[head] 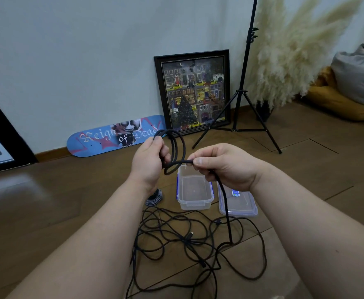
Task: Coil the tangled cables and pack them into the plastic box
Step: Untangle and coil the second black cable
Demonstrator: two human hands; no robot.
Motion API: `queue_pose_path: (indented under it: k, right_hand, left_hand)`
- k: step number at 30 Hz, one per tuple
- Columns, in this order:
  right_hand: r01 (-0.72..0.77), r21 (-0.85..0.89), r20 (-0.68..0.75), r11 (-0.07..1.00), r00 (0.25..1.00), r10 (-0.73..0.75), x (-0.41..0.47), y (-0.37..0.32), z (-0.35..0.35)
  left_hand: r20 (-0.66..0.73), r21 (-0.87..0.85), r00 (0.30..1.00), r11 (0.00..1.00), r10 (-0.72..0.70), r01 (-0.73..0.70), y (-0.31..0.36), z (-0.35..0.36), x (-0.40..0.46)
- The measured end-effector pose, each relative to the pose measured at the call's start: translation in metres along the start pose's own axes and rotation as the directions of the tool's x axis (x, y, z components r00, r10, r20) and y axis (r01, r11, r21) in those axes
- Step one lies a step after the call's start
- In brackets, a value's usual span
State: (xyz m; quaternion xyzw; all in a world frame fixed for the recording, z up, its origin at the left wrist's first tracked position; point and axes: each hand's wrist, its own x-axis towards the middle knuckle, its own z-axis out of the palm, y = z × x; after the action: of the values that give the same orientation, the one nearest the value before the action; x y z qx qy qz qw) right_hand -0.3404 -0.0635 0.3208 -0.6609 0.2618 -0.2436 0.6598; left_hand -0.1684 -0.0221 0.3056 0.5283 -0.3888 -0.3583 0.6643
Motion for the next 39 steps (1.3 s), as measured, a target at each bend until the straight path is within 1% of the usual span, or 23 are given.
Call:
queue_pose_path:
  k: [3,6,9,11,15,17,19,21,23,25,28,33,35,36,39]
  right_hand:
    - [0.018,0.118,-0.072,0.993,0.997,-0.01,0.006,0.003,0.004]
    - [0.058,0.217,-0.138,0.975,0.99,-0.028,0.008,0.003,0.005]
    - [0.085,0.271,-0.17,0.959,0.985,-0.039,0.01,0.002,0.005]
    - [0.082,0.264,-0.148,0.961,0.988,-0.044,0.01,0.001,0.005]
    - [0.057,0.208,-0.02,0.976,0.998,-0.054,0.003,-0.006,-0.001]
    - [0.06,0.205,-0.007,0.977,0.998,-0.06,-0.001,-0.009,-0.008]
    - [0.07,0.208,-0.039,0.976,0.997,-0.063,-0.001,-0.008,-0.012]
    - [0.066,0.222,-0.083,0.973,0.995,-0.048,0.003,-0.004,-0.01]
    - [0.064,0.259,-0.131,0.964,0.991,-0.03,0.007,-0.002,-0.004]
    - [0.063,0.309,-0.181,0.949,0.984,-0.006,0.011,-0.001,0.0]
    - [0.072,0.367,-0.265,0.927,0.964,0.03,0.014,0.0,0.0]
    - [0.141,0.371,-0.404,0.918,0.914,0.023,0.018,0.001,0.002]
    - [0.195,0.346,-0.482,0.918,0.876,-0.004,0.018,-0.001,0.007]
    - [0.219,0.288,-0.527,0.932,0.849,-0.037,0.018,-0.001,0.008]
    - [0.211,-0.028,-0.644,0.977,0.743,-0.179,0.018,0.003,0.007]
  left_hand:
    - [0.033,-0.018,0.999,1.0,-0.016,0.017,-0.001,0.005,-0.003]
    - [0.094,-0.086,0.994,0.994,-0.055,0.063,-0.002,0.008,-0.006]
    - [0.14,-0.11,0.987,0.99,-0.072,0.088,-0.001,0.01,-0.007]
    - [0.144,-0.103,0.987,0.991,-0.074,0.089,-0.001,0.009,-0.006]
    - [0.091,-0.011,0.995,0.999,-0.043,0.044,-0.001,0.0,-0.002]
    - [0.07,0.006,0.996,0.999,-0.047,0.046,-0.001,-0.007,-0.002]
    - [0.076,-0.013,0.996,0.998,-0.055,0.056,-0.001,-0.01,-0.003]
    - [0.118,-0.005,0.992,0.999,-0.049,0.05,-0.002,-0.004,-0.005]
    - [0.154,0.008,0.987,0.999,-0.047,0.046,-0.003,0.006,-0.008]
    - [0.158,-0.018,0.985,0.997,-0.069,0.073,-0.003,0.013,-0.011]
    - [0.166,-0.127,0.982,0.985,-0.094,0.116,-0.001,0.017,-0.012]
    - [0.2,-0.138,0.97,0.976,-0.14,0.169,0.001,0.023,-0.013]
    - [0.217,-0.115,0.964,0.977,-0.154,0.181,0.002,0.025,-0.013]
    - [0.229,-0.095,0.962,0.98,-0.15,0.176,0.002,0.026,-0.013]
    - [0.268,-0.04,0.957,0.991,-0.112,0.127,0.002,0.027,-0.013]
